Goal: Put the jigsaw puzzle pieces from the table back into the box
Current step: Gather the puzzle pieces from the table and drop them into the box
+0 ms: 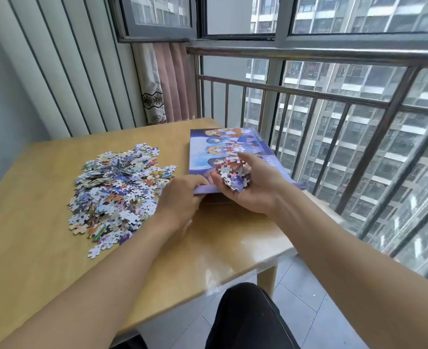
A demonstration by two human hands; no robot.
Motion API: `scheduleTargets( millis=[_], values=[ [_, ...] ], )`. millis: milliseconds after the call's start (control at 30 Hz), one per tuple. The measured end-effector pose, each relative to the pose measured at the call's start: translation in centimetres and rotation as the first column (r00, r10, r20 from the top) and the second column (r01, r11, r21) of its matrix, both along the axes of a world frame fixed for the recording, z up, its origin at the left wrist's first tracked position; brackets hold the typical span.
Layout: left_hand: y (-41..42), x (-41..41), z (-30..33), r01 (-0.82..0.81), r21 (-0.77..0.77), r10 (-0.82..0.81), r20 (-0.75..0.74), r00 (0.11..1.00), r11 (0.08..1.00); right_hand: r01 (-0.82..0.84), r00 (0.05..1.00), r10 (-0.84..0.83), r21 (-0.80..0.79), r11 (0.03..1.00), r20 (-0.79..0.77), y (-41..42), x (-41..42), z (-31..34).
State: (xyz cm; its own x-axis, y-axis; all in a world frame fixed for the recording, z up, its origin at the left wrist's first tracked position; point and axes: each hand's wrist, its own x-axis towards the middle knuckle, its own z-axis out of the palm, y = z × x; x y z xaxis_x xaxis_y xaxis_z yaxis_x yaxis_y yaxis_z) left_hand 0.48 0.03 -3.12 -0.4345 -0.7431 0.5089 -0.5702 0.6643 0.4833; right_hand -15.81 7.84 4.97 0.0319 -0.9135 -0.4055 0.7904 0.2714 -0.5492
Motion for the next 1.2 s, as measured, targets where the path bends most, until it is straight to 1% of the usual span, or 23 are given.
scheduleTargets(
  millis=[67, 233, 333, 500, 600, 800, 933, 967, 1033, 1133, 1200],
  values=[
    [-0.9, -0.3, 1.5, -0.017, 0.033, 0.019, -0.032, 0.999, 0.999, 0.013, 1.0, -0.013, -0.042, 0.999, 0.004, 0.5, -0.7, 0.8],
    [-2.8, -1.2, 5.3, -0.082, 0.011, 0.083, -0.073, 0.994, 0.997, 0.053, 0.998, -0.05, -0.069, 0.996, 0.039, 1.0, -1.7, 2.5],
    [-3.6, -1.5, 7.1, -0.118, 0.03, 0.121, -0.131, 0.984, 0.993, 0.15, 0.987, -0.149, -0.025, 0.988, 0.059, 1.3, -1.9, 2.8],
    [-4.1, -2.0, 9.5, -0.109, 0.006, 0.109, -0.169, 0.98, 0.994, 0.269, 0.952, -0.272, 0.042, 0.962, 0.137, 0.4, -1.4, 2.9],
    [-3.6, -2.0, 10.1, -0.097, 0.004, 0.096, -0.184, 0.978, 0.995, 0.341, 0.926, -0.348, 0.073, 0.937, 0.148, -0.7, -1.6, 3.7],
    [-3.3, -1.1, 10.9, -0.081, 0.037, 0.087, -0.212, 0.973, 0.996, 0.418, 0.887, -0.441, 0.168, 0.893, 0.137, -2.8, -1.4, 4.9],
    [-3.5, -1.0, 11.4, -0.038, 0.077, 0.056, -0.239, 0.969, 0.996, 0.484, 0.835, -0.502, 0.135, 0.865, 0.226, -4.3, -1.1, 6.2],
    [-3.5, -1.1, 11.7, -0.026, 0.096, 0.049, -0.253, 0.966, 0.995, 0.489, 0.833, -0.502, 0.114, 0.865, 0.233, -4.6, -1.1, 6.4],
    [-3.5, -1.2, 12.4, -0.006, 0.128, 0.041, -0.272, 0.961, 0.992, 0.462, 0.858, -0.466, 0.073, 0.884, 0.215, -5.2, -1.3, 6.5],
    [-3.7, -1.2, 13.2, 0.009, 0.166, 0.041, -0.296, 0.954, 0.986, 0.363, 0.925, -0.367, 0.059, 0.93, 0.098, -5.6, -2.3, 6.7],
    [-3.8, -1.0, 13.3, 0.029, 0.196, 0.039, -0.338, 0.94, 0.98, 0.328, 0.944, -0.33, 0.061, 0.943, 0.025, -5.5, -2.9, 7.0]
  ],
)
